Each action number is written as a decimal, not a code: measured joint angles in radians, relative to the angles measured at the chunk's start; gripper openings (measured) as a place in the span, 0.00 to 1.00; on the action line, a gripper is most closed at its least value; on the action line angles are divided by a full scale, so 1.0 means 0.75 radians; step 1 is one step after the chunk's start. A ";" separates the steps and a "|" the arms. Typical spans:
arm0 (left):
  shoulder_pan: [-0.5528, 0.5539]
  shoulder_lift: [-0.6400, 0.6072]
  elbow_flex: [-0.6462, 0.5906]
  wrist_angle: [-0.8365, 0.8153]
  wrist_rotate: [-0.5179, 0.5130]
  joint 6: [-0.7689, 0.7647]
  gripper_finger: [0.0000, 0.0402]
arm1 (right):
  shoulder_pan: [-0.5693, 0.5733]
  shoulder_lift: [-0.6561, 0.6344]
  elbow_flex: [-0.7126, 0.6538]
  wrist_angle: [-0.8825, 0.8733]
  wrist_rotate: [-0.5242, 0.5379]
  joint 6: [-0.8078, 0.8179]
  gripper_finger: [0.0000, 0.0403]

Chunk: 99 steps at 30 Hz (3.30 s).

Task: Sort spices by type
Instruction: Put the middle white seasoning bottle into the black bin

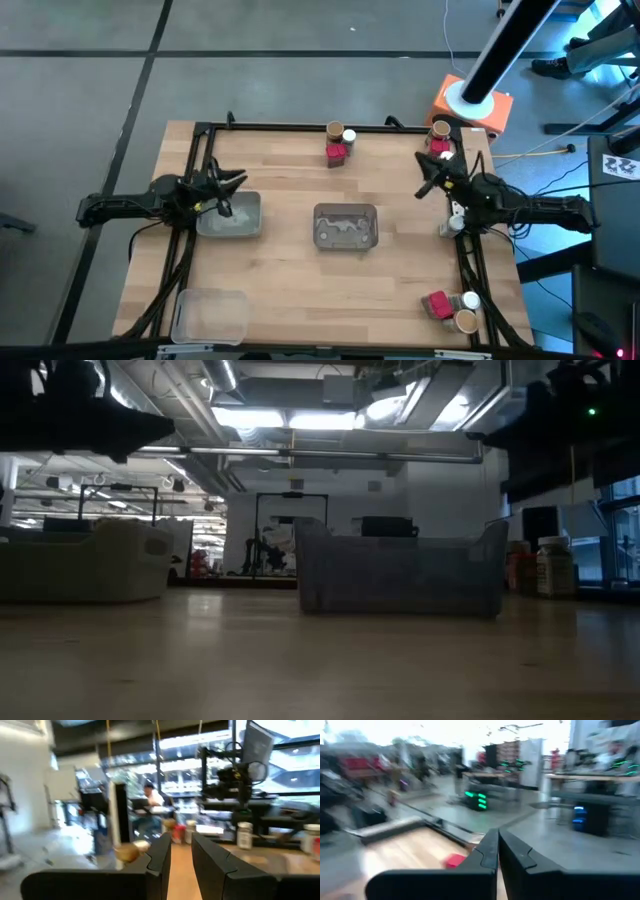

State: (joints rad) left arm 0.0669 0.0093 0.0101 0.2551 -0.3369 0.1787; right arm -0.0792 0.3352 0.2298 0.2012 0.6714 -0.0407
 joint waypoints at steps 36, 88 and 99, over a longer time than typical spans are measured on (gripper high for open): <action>0.109 0.769 0.234 0.960 0.244 0.424 0.17 | -0.398 0.865 1.235 -1.395 0.182 0.289 0.04; 0.245 0.925 0.293 0.966 0.225 0.511 0.17 | 0.440 1.168 1.335 -2.238 -0.588 1.313 0.10; 0.245 0.925 0.293 0.962 0.225 0.495 0.17 | 0.484 1.168 1.335 -2.227 -0.607 1.446 0.63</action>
State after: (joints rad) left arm 0.2504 0.7033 0.2302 0.9763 -0.1684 0.5499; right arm 0.2840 1.2110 1.2308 -1.4690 0.2164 1.0437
